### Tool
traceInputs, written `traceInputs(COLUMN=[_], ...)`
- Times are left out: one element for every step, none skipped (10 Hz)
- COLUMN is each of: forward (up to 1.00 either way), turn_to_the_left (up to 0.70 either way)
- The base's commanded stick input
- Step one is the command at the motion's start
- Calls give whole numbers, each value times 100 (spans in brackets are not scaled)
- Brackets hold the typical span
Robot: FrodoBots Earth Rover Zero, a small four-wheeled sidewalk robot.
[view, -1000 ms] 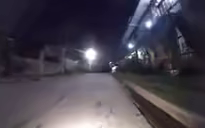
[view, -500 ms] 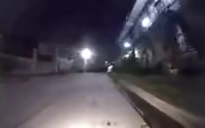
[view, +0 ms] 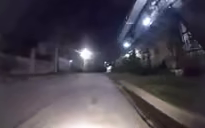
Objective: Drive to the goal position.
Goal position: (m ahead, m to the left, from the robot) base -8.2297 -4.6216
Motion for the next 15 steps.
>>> traceInputs(forward=[70, 70, 70, 70, 70, 70, 70, 70, 70, 70, 70, 70, 70, 70, 70], turn_to_the_left=[0, 0, 0, 0, -2, -23, -34, -35, -23, -2, 0, 0, 0, 0, -13])
